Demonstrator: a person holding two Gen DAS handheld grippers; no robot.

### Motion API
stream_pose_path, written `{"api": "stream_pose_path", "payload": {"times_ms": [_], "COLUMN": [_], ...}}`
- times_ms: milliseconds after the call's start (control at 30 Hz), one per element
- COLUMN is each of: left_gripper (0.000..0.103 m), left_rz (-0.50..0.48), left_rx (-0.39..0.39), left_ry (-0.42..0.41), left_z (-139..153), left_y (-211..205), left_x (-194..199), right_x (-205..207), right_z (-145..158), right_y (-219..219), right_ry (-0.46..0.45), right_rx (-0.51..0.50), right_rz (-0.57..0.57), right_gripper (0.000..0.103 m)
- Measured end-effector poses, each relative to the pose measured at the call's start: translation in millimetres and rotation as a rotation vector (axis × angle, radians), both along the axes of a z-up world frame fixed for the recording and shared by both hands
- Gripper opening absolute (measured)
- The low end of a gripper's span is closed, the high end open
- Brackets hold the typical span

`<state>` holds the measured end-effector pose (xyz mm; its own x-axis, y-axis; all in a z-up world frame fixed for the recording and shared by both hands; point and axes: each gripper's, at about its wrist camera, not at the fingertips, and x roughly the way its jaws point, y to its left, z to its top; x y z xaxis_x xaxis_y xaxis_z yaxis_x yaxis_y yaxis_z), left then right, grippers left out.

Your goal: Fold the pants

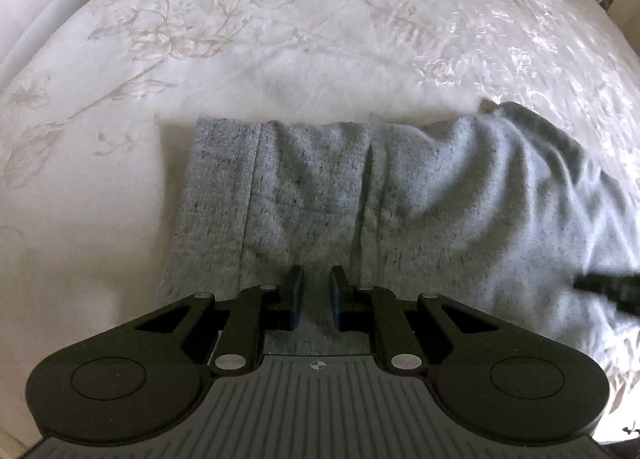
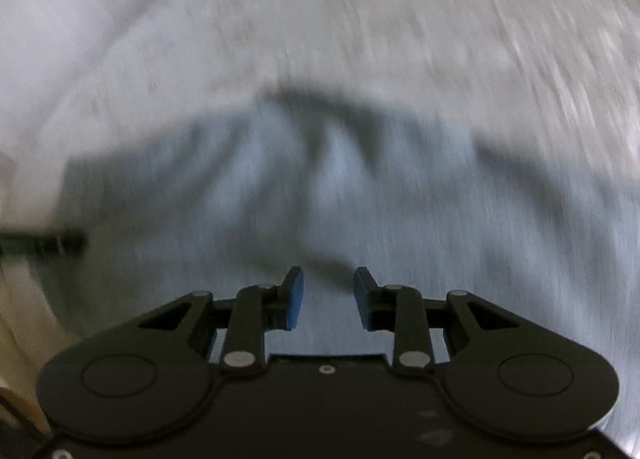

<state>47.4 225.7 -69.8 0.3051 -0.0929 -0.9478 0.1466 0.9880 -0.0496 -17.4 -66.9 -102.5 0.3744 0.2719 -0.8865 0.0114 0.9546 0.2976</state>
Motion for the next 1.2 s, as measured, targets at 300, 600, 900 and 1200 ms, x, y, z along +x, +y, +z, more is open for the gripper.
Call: {"api": "stream_pose_path", "payload": {"times_ms": [300, 600, 900, 1200], "left_gripper": [0.015, 0.015, 0.015, 0.015], "left_rz": [-0.128, -0.211, -0.085, 0.16], "left_rx": [-0.025, -0.074, -0.085, -0.048], "left_ry": [-0.07, -0.067, -0.036, -0.037], "left_z": [22, 18, 7, 11], "left_y": [-53, -167, -252, -256], "left_x": [0, -17, -49, -86], "right_x": [-63, -82, -37, 25], "right_z": [11, 33, 31, 12], "right_y": [-26, -131, -219, -212], "right_ry": [-0.02, -0.132, -0.215, -0.266], "right_rx": [0.01, -0.05, -0.114, -0.137], "right_rz": [-0.158, -0.286, 0.009, 0.447], "right_gripper": [0.03, 0.036, 0.037, 0.035]}}
